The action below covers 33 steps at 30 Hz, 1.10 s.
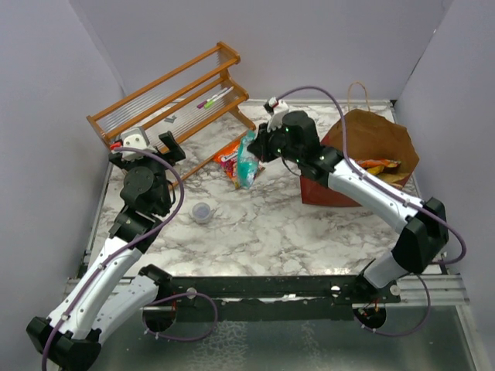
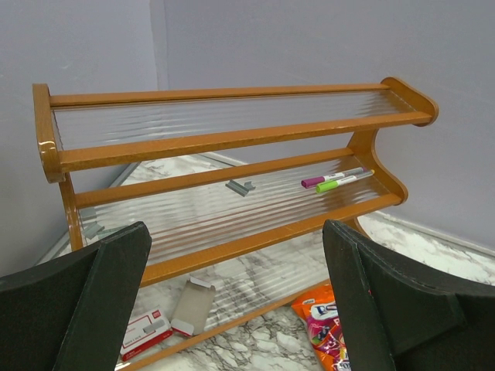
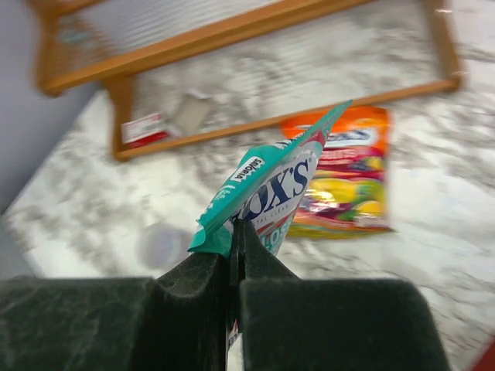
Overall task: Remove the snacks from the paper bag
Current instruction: Place the snack at the center of the board.
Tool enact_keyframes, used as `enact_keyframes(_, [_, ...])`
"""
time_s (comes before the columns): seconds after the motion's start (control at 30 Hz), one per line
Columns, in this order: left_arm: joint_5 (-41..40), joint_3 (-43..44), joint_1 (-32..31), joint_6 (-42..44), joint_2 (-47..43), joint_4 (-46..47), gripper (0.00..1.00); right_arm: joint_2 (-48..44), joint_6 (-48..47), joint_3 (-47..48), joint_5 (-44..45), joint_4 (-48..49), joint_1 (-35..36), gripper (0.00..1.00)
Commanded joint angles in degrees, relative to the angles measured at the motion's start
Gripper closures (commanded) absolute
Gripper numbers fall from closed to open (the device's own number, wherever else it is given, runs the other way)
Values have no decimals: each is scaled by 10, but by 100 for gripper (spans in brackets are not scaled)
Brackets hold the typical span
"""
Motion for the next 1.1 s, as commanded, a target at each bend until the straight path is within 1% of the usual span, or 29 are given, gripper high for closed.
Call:
enact_keyframes(0.0, [0, 20, 4, 1, -6, 1, 4, 74, -62, 121, 250, -109, 7, 99])
enact_keyframes(0.17, [-1, 20, 3, 1, -8, 1, 4, 187, -109, 236, 396, -188, 47, 99])
enact_keyframes(0.33, [-2, 19, 3, 1, -11, 2, 4, 315, -161, 375, 574, -285, 85, 99])
enact_keyframes(0.4, [-4, 19, 4, 1, -10, 3, 4, 347, -195, 406, 619, -294, 95, 99])
enact_keyframes(0.43, [-4, 18, 3, 2, -10, 2, 4, 353, -226, 406, 620, -279, 99, 99])
enact_keyframes(0.6, [-2, 19, 4, 1, -15, 1, 4, 358, -393, 368, 614, -144, 118, 99])
enact_keyframes(0.67, [-8, 18, 4, 3, -15, 2, 4, 368, -441, 365, 592, -125, 124, 99])
enact_keyframes(0.73, [-10, 18, 4, 5, -13, 4, 4, 386, -452, 373, 586, -117, 126, 99])
enact_keyframes(0.87, [-3, 18, 5, 4, -10, 3, 4, 432, -458, 409, 544, -134, 126, 99])
enact_keyframes(1.07, [-8, 18, 4, 7, -9, 3, 4, 491, -444, 489, 484, -191, 127, 98])
